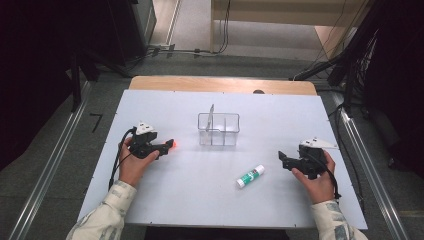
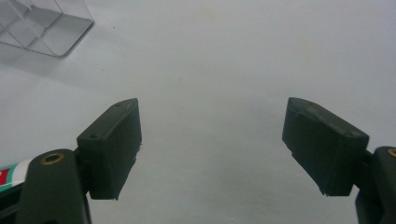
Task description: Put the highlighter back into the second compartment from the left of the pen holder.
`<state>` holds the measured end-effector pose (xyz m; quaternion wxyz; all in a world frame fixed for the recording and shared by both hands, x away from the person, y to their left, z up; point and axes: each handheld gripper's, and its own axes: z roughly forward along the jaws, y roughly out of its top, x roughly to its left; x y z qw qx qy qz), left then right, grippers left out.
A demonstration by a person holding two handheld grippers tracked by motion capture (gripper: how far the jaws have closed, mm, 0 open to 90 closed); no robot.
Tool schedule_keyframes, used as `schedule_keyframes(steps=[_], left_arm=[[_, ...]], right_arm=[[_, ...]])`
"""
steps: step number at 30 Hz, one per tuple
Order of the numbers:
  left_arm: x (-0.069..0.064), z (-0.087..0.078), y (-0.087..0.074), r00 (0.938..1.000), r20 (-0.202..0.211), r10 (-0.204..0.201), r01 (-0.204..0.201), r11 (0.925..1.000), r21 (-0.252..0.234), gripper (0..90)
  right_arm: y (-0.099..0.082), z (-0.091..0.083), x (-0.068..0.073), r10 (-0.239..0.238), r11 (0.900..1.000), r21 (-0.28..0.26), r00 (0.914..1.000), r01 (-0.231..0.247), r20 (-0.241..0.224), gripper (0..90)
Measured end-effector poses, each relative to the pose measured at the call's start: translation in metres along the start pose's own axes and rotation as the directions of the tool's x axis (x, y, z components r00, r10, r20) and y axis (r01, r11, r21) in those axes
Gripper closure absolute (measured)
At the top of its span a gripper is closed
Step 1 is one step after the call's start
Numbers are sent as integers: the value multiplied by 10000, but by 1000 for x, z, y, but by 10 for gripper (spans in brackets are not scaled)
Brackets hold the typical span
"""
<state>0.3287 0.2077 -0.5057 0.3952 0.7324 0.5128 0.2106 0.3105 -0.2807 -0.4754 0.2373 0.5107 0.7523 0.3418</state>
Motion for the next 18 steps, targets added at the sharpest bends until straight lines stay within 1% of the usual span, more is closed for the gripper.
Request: schedule_keyframes(steps=[2, 5, 9, 14, 18], left_arm=[[-1, 1, 0, 10000, 18, 25, -25, 10000, 42, 311], [-1, 2, 0, 10000, 54, 25, -25, 10000, -20, 326], [-3, 4, -1, 9999, 80, 133, -134, 9999, 72, 331], [-4, 7, -2, 9991, 17, 428, -429, 9989, 212, 349], [-4, 9, -3, 9988, 32, 491, -491, 9985, 235, 374]], right_arm=[[0, 0, 0, -9, 10000, 27, 10000, 9, -7, 185], [0, 0, 0, 11, 10000, 25, 10000, -11, -17, 185], [0, 1, 0, 17, 10000, 45, 10000, -17, -16, 185], [0, 1, 0, 6, 10000, 56, 10000, -6, -21, 185], [0, 1, 1, 5, 10000, 85, 10000, -4, -41, 185]])
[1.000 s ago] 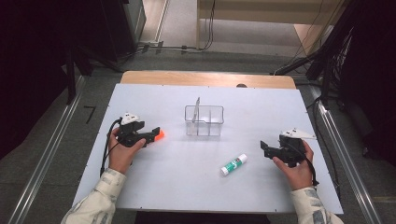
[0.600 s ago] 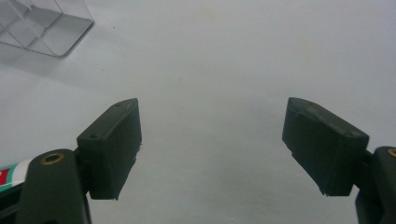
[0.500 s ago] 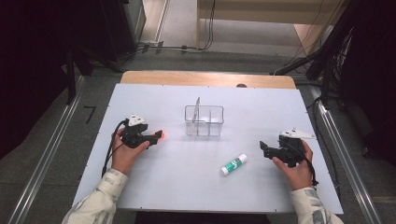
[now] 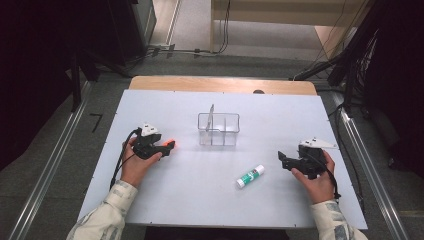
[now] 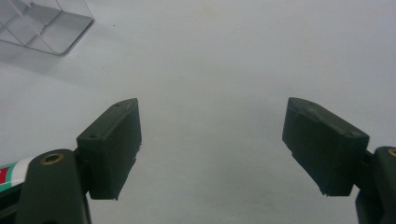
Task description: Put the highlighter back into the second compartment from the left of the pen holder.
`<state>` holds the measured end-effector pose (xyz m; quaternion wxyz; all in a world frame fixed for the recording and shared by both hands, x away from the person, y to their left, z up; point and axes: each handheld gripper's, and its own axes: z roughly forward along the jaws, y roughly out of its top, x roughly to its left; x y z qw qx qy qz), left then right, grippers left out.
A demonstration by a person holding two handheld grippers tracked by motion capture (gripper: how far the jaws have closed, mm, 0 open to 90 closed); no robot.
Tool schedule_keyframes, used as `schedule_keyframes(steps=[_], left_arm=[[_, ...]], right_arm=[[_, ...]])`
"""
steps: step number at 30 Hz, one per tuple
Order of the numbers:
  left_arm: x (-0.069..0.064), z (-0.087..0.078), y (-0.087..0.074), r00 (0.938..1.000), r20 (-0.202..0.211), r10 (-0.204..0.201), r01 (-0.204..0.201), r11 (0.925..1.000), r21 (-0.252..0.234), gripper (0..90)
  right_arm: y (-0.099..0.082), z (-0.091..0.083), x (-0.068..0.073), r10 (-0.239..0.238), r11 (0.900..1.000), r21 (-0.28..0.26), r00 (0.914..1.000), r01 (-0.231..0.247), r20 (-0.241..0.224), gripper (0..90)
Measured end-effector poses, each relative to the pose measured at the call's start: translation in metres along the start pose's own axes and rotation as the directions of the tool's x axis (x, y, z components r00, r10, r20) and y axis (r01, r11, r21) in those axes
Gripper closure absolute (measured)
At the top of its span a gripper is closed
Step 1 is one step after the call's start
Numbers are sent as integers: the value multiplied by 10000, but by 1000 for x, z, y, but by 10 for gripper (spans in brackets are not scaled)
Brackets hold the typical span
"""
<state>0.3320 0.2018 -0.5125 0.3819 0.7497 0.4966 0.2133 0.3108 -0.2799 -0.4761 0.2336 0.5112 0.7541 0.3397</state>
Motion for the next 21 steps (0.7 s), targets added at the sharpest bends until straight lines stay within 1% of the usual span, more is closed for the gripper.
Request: schedule_keyframes(steps=[4, 7, 10, 13, 16, 17, 20, 21], left_arm=[[0, 3, -1, 9998, 175, 67, -70, 9999, 129, 410], [-1, 5, -2, 9996, 224, 193, -198, 9996, 197, 429], [-2, 6, -1, 9990, 276, 339, -344, 9992, 201, 484], [-3, 7, -2, 9985, 180, 514, -518, 9984, 231, 522], [-4, 7, -2, 9984, 109, 561, -564, 9982, 217, 568], [-4, 7, -2, 9981, 46, 609, -610, 9978, 256, 596], [-4, 6, -1, 9983, 10, 590, -591, 9978, 286, 671], [-4, 6, -1, 9982, -8, 600, -599, 9977, 313, 674]], right_arm=[[0, 0, 0, -8, 10000, -4, 10000, 8, -10, 185], [0, 0, 0, -9, 10000, -1, 10000, 9, -10, 184], [0, 1, 0, -15, 10000, 1, 10000, 15, 3, 185], [0, 1, 1, -30, 10000, 17, 10000, 30, 13, 184], [0, 1, 0, -31, 10000, 19, 10000, 31, 24, 184], [0, 1, 1, -28, 10000, 19, 10000, 28, 27, 184], [0, 1, 1, -64, 10000, 16, 10000, 64, 18, 185], [0, 1, 1, -69, 10000, 24, 10000, 69, 26, 184]])
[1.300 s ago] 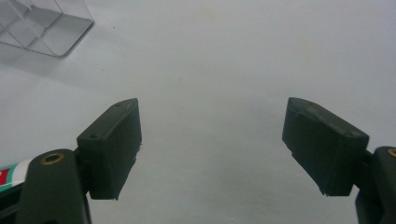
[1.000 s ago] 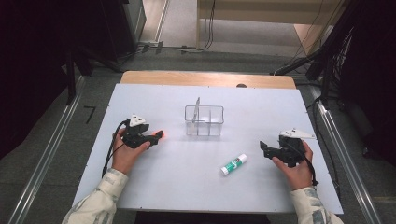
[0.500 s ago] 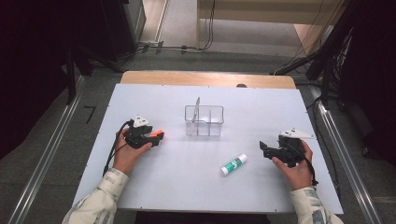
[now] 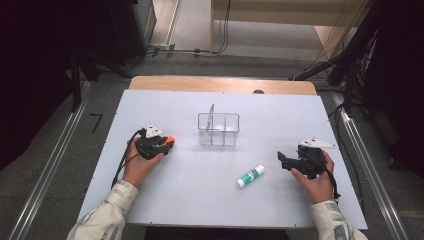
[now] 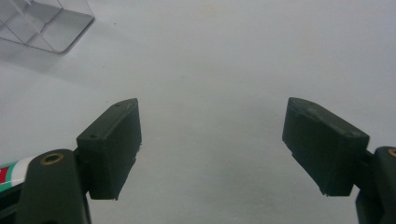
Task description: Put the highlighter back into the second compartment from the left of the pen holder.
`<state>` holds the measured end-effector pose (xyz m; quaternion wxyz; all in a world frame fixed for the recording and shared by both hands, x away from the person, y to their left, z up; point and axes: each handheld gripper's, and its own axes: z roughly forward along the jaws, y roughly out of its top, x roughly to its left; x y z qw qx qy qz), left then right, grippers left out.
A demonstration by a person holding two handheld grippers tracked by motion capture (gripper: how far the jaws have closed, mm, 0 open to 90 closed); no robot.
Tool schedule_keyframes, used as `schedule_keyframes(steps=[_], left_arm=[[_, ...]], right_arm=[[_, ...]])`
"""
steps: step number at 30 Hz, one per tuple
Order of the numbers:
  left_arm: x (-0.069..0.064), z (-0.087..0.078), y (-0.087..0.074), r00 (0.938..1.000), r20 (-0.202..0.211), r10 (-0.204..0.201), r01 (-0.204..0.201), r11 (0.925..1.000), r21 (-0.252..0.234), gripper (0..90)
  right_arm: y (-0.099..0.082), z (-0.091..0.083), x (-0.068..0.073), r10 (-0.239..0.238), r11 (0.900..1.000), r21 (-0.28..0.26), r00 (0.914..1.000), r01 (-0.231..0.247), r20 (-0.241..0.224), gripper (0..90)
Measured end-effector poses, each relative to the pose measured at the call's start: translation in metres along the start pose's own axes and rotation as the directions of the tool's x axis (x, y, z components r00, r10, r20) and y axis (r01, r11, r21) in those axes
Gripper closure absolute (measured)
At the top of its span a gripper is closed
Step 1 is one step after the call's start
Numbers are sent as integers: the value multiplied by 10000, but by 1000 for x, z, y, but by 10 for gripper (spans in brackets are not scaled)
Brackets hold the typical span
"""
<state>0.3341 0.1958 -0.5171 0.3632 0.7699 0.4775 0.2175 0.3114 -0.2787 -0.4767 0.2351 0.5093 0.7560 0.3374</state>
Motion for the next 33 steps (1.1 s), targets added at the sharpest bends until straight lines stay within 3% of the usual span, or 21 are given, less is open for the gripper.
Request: schedule_keyframes(steps=[6, 9, 16, 33], left_arm=[[-2, 0, 1, 10000, -37, 34, -34, 10000, 58, 679], [-2, 0, 2, 9996, 210, -197, 196, 9998, 52, 680], [-1, -7, 5, 9965, 524, -645, 672, 9964, -516, 681], [-7, -20, 12, 9918, 948, -855, 956, 9895, -1080, 681]], right_arm=[[0, 1, 0, -2, 10000, 13, 10000, 2, -15, 185], [0, 0, 0, -12, 10000, 4, 10000, 12, -19, 184], [0, 0, -1, 30, 10000, -1, 10000, -30, -22, 184], [0, 0, 0, 26, 10000, -4, 10000, -26, -20, 184]])
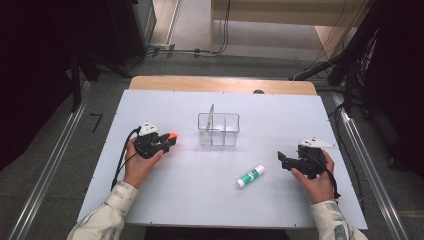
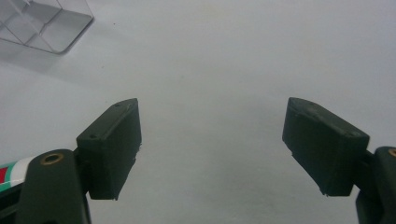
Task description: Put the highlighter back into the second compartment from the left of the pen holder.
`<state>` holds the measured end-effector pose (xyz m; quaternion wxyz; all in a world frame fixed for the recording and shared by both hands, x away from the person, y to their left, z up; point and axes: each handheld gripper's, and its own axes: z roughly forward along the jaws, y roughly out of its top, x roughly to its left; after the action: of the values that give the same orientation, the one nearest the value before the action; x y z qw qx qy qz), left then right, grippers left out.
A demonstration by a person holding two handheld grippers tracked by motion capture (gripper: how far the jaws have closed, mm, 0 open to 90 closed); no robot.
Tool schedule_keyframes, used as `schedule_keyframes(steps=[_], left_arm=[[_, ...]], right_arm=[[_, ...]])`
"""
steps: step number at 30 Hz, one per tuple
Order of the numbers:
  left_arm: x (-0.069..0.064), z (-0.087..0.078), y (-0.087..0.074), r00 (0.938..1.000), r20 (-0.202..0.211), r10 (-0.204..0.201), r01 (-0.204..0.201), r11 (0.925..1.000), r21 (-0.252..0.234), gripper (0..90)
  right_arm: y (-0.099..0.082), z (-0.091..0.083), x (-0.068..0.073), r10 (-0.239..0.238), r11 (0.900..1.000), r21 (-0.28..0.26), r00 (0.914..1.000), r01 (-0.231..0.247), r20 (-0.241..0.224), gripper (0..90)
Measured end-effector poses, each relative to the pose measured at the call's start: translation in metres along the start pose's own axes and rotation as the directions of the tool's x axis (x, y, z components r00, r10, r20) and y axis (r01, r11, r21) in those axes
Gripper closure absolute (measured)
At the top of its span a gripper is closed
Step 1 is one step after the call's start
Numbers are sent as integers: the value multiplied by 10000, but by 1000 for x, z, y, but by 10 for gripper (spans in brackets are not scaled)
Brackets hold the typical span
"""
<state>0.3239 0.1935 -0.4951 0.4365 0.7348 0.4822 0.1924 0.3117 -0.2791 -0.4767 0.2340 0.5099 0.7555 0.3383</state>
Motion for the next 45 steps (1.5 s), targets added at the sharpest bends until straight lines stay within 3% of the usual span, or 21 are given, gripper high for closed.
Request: schedule_keyframes(steps=[7, 19, 33, 45], left_arm=[[-12, -11, 12, 9997, 241, -40, 51, 9989, -469, 680], [-20, -21, 25, 9986, 521, -101, 146, 9962, -863, 681], [-32, -25, 42, 9976, 685, 16, 63, 9933, -1155, 681], [-47, -19, 57, 9954, 871, 391, -273, 9907, -1330, 681]], right_arm=[[0, 0, 0, -9, 10000, 21, 10000, 9, 11, 184], [0, 1, 0, 29, 10000, 66, 10000, -29, 8, 184], [0, 2, 0, 18, 10000, 96, 10000, -19, 49, 183], [0, 2, 0, 18, 10000, 81, 10000, -18, 16, 183]])
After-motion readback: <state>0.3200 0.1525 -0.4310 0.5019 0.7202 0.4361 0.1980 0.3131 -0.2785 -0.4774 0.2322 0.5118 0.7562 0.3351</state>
